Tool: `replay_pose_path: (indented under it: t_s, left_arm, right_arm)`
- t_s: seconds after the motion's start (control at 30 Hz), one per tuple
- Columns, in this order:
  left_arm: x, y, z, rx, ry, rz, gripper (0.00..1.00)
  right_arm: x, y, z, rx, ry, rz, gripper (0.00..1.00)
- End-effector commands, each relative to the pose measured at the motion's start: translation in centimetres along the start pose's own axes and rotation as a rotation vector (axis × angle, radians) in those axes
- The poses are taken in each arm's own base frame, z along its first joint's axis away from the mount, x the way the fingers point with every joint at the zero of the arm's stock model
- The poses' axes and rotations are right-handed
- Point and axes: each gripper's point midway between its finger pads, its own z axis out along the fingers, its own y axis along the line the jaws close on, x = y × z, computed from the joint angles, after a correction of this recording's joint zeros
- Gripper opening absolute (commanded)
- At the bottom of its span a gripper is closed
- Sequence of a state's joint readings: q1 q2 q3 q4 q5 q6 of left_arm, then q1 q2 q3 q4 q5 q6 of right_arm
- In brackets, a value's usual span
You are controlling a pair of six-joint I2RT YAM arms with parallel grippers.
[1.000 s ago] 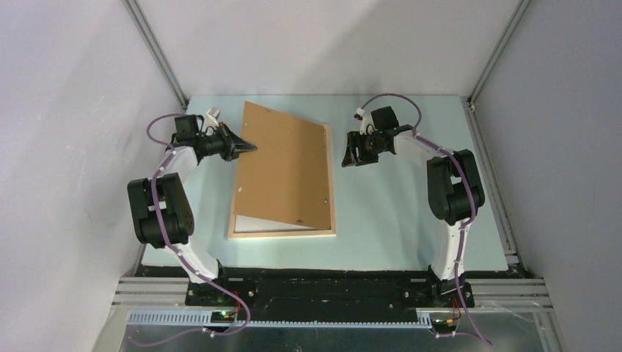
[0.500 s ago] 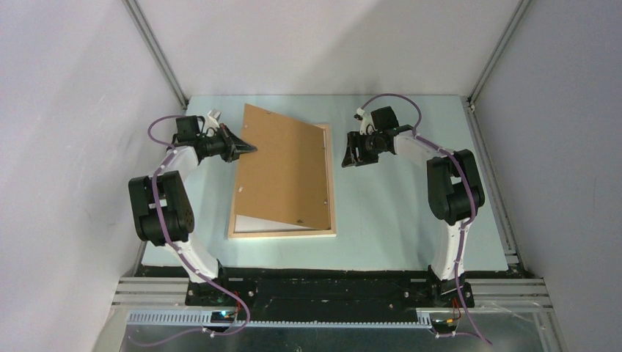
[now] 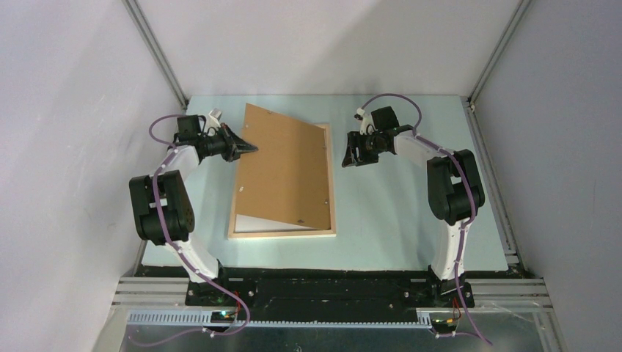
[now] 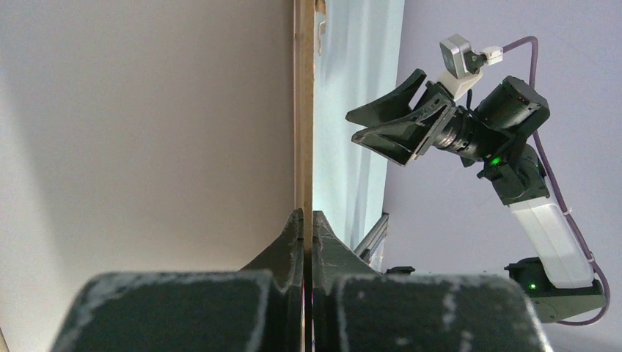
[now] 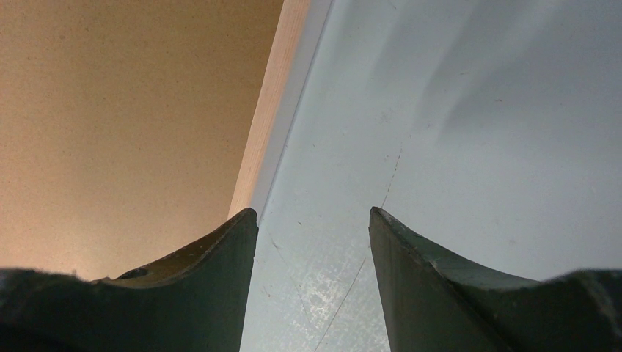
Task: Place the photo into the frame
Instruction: Place the photo frame item in the photo frame.
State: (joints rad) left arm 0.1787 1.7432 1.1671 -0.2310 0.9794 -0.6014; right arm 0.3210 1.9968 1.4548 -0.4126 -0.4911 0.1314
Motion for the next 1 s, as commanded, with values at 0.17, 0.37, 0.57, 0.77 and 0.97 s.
replay_pose_path:
  t_s: [0.17, 0.37, 0.57, 0.77, 0.97]
  left_arm:
    - [-0.6, -3.0, 0.0, 0.082, 0.019, 0.072, 0.00]
    - [-0.7, -3.0, 0.1, 0.081, 0.020, 0.074, 0.00]
    - [-0.8, -2.9, 0.3, 0.080, 0.023, 0.076, 0.00]
    - [-1.2, -2.3, 0.7, 0.069, 0.025, 0.078, 0.00]
    - [-1.1, -1.3, 1.0, 0.043, 0.028, 0.083, 0.00]
  right_arm:
    - [-1.3, 0.9, -1.0, -0.024, -0.045, -0.014, 0.62]
    - [-1.4, 0.9, -1.1, -0.025, -0.045, -0.011, 0.62]
    - [-1.3, 0.7, -1.1, -0.025, -0.045, -0.007, 0.62]
    - [-1.3, 0.7, -1.1, -0.025, -0.043, -0.005, 0.62]
    - [-1.2, 0.5, -1.0, -0.024, -0.039, -0.002, 0.62]
